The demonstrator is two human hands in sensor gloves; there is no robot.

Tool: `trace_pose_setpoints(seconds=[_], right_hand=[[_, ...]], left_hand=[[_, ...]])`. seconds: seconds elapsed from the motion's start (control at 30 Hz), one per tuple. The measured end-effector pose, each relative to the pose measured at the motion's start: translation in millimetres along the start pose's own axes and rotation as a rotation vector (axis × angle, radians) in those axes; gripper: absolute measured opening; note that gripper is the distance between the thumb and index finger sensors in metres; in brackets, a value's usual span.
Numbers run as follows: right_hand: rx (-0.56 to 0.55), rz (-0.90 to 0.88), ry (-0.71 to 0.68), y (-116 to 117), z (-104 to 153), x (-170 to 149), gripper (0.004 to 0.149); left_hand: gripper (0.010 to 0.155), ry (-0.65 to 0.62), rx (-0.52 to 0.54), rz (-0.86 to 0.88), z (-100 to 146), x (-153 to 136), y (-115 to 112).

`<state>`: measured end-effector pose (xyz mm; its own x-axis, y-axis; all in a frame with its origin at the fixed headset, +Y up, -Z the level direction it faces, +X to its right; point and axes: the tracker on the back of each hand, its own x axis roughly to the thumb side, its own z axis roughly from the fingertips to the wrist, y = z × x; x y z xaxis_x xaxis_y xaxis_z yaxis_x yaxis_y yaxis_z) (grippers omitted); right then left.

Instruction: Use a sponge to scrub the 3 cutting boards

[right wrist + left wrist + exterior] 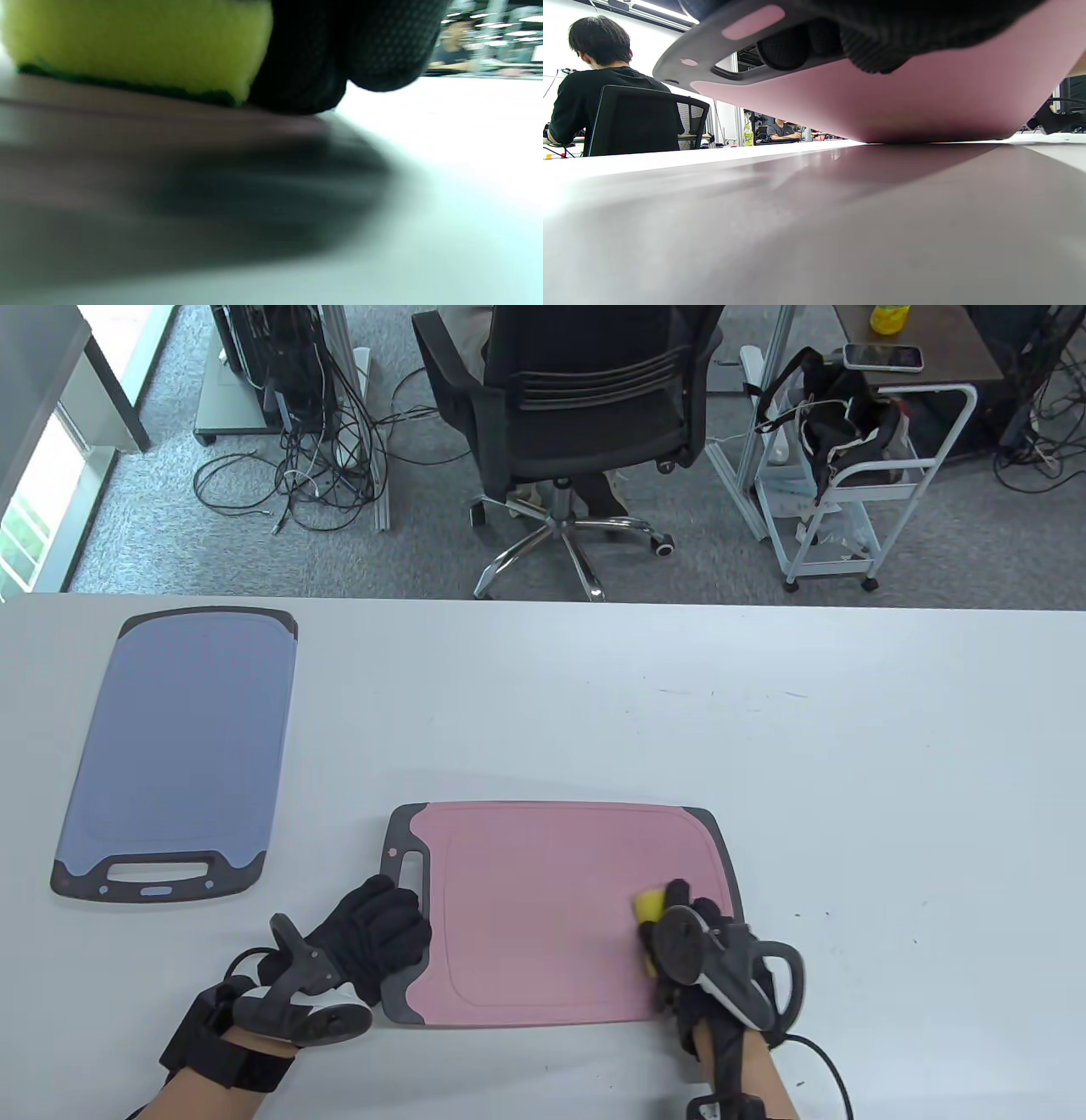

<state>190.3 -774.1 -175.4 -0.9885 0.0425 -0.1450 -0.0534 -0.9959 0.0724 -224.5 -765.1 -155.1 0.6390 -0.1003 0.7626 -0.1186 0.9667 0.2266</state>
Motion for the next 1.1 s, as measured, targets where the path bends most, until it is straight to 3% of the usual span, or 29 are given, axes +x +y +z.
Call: trace_pose_setpoints(seconds=[0.07,0.2,0.33,0.43,0.53,0.67,0.73,0.83,0.97,1.03,1.1], right_hand=[[0.038,0.007,0.065,-1,-1,-15,0.068],[0.020,0.021,-0.113,-5,0,25,0.068],[0.003,0.000,-0.474,-16,24,135,0.068],[-0.055,0.059,-0.728,-22,47,199,0.068],[-0.091,0.099,-0.806,-26,58,221,0.068],[-0.068,0.061,-0.684,-21,48,188,0.068],[-0.056,0.074,-0.565,-16,39,152,0.068],[-0.027,0.026,-0.288,-6,26,70,0.068],[0.029,0.034,-0.003,2,17,-6,0.068],[0.047,-0.032,0.013,2,17,-11,0.068],[0.017,0.015,-0.064,0,17,10,0.068]], left_hand=[[0.043,0.003,0.000,0.007,0,0,0],[0.043,0.007,-0.001,0.015,0,-1,-1],[0.043,0.007,-0.002,0.015,0,-1,-1],[0.043,0.005,-0.002,0.015,0,-1,-1],[0.043,0.005,0.001,0.012,0,0,0],[0.043,0.001,0.002,0.001,0,1,0],[0.043,0.000,0.000,0.002,-1,0,0],[0.043,-0.001,-0.002,0.001,-1,1,0],[0.043,-0.004,0.001,-0.008,-1,2,0],[0.043,-0.002,0.002,-0.002,-1,2,0],[0.043,0.002,0.001,0.007,-1,1,0]])
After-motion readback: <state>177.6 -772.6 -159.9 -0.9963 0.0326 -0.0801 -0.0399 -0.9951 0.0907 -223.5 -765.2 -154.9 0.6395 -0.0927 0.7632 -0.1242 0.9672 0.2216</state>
